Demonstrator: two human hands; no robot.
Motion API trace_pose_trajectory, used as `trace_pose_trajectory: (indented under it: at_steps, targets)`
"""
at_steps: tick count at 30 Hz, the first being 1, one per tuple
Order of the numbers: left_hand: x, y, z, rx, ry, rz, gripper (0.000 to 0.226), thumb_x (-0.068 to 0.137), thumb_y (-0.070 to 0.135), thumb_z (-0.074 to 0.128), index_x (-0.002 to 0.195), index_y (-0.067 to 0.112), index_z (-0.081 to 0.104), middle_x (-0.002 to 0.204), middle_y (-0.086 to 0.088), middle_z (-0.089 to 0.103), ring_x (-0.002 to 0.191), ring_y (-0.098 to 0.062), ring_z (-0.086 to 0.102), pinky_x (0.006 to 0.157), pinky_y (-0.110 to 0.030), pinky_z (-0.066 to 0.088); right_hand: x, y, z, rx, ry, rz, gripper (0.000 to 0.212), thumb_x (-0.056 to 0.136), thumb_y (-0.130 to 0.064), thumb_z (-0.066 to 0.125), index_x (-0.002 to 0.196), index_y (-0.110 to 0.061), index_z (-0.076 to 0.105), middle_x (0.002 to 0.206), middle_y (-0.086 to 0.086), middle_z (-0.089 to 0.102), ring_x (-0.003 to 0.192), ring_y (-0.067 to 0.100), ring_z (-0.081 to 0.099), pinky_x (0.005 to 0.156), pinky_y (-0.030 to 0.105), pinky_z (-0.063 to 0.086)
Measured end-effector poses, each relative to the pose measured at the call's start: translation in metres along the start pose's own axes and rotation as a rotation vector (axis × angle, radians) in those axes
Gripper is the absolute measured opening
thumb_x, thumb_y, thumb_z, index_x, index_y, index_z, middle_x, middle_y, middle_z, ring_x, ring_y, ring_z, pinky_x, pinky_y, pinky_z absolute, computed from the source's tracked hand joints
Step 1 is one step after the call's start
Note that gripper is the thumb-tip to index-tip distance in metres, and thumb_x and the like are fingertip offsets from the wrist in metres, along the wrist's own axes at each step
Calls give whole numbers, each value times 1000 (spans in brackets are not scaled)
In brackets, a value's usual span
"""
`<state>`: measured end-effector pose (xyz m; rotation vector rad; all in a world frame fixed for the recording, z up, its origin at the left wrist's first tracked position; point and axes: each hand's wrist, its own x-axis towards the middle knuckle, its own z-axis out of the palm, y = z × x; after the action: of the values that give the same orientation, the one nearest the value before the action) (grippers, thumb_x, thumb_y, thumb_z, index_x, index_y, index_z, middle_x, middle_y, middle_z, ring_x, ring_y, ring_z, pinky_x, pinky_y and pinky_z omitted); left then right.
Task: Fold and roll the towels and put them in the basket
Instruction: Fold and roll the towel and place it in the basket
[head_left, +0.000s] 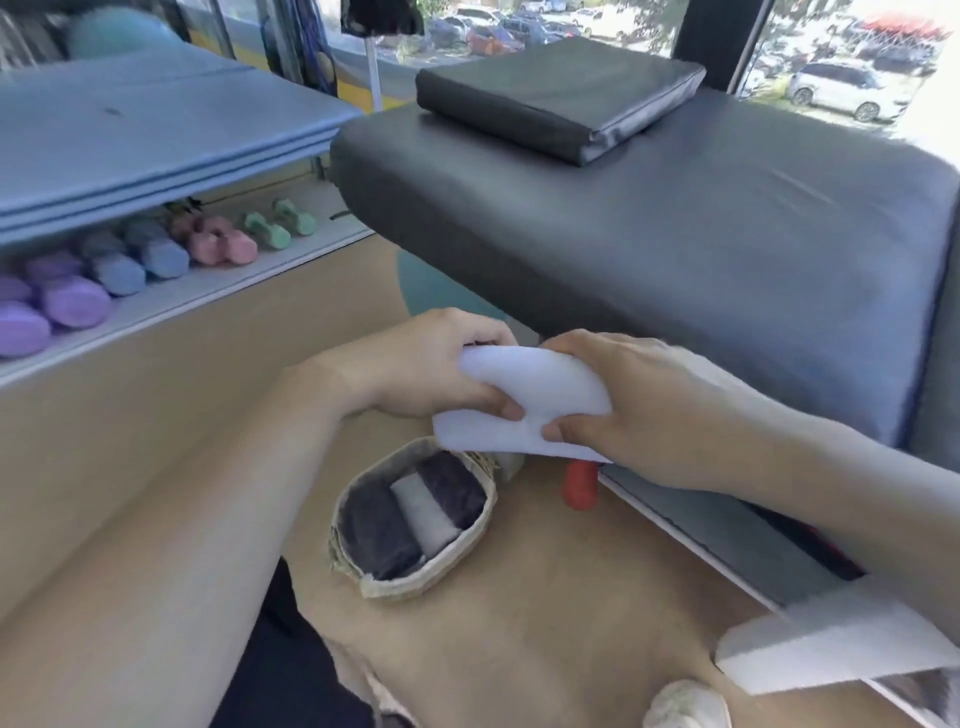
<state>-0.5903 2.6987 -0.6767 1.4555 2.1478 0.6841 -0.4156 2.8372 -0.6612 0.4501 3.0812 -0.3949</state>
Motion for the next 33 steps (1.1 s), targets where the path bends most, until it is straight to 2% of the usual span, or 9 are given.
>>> trace_pose_trajectory:
  at_steps: [2, 7, 10, 13, 16, 19, 22, 29, 33]
  targets:
    - [-1, -24, -1, 3, -15, -56, 27, 76, 36, 82, 100, 34, 70, 97, 18, 70, 92, -4, 63, 81, -33, 55, 17, -9, 19, -21, -7, 9, 51, 83, -57, 64, 129, -48, 45, 117, -18, 58, 105, 19, 60, 84, 40, 50]
    - [-2, -78, -4, 67, -44, -220, 52, 73, 44, 86, 119, 32, 65, 116, 17, 65, 108, -8, 60, 94, -33, 51, 66, -23, 73, 171, -137, 41, 31, 86, -45, 68, 113, -35, 57, 94, -12, 63, 88, 16, 64, 69, 34, 50]
    - [2, -106, -4, 93, 3, -325, 64, 79, 44, 82, 135, 23, 58, 132, 8, 59, 119, -15, 56, 99, -31, 46, 97, -22, 123, 266, -291, 60, 25, 90, -39, 66, 108, -22, 62, 98, -3, 68, 92, 19, 66, 73, 33, 52]
    - [4, -126, -5, 110, 8, -390, 63, 85, 42, 77, 139, 20, 56, 135, 2, 59, 121, -19, 56, 99, -31, 45, 115, -15, 180, 568, -352, 217, 31, 85, -41, 74, 109, -23, 66, 107, -3, 68, 98, 18, 65, 80, 34, 52]
    - [6, -144, -3, 94, -13, -431, 58, 87, 41, 75, 138, 19, 57, 133, 1, 60, 121, -20, 56, 101, -31, 45, 130, -8, 238, 774, -351, 329, 28, 86, -38, 76, 111, -34, 63, 120, -3, 64, 108, 18, 63, 72, 27, 51]
    - [10, -161, 1, 75, -57, -477, 57, 88, 42, 74, 139, 21, 58, 132, 3, 62, 120, -20, 58, 103, -31, 45, 146, -1, 298, 938, -355, 501, 47, 87, -40, 76, 128, -20, 62, 116, 3, 69, 100, 22, 68, 67, 28, 53]
    - [13, -175, 2, 55, -53, -514, 57, 88, 43, 74, 139, 23, 57, 134, 4, 61, 120, -19, 58, 101, -29, 44, 155, 5, 344, 1079, -325, 656, 55, 87, -40, 76, 131, -12, 59, 112, 7, 71, 97, 26, 70, 72, 34, 56]
    - [18, -200, 11, 2, -76, -584, 52, 91, 41, 71, 138, 23, 56, 139, 0, 58, 124, -22, 56, 103, -31, 44, 166, 9, 398, 1181, -337, 782, 48, 90, -40, 73, 128, -15, 57, 111, 7, 70, 88, 23, 68, 62, 29, 53]
    - [22, -209, 17, 2, -115, -619, 53, 92, 42, 70, 139, 23, 56, 140, -1, 57, 124, -24, 55, 105, -33, 44, 166, 16, 411, 1126, -402, 779, 52, 92, -41, 71, 131, -11, 55, 117, 10, 66, 98, 26, 68, 63, 33, 59]
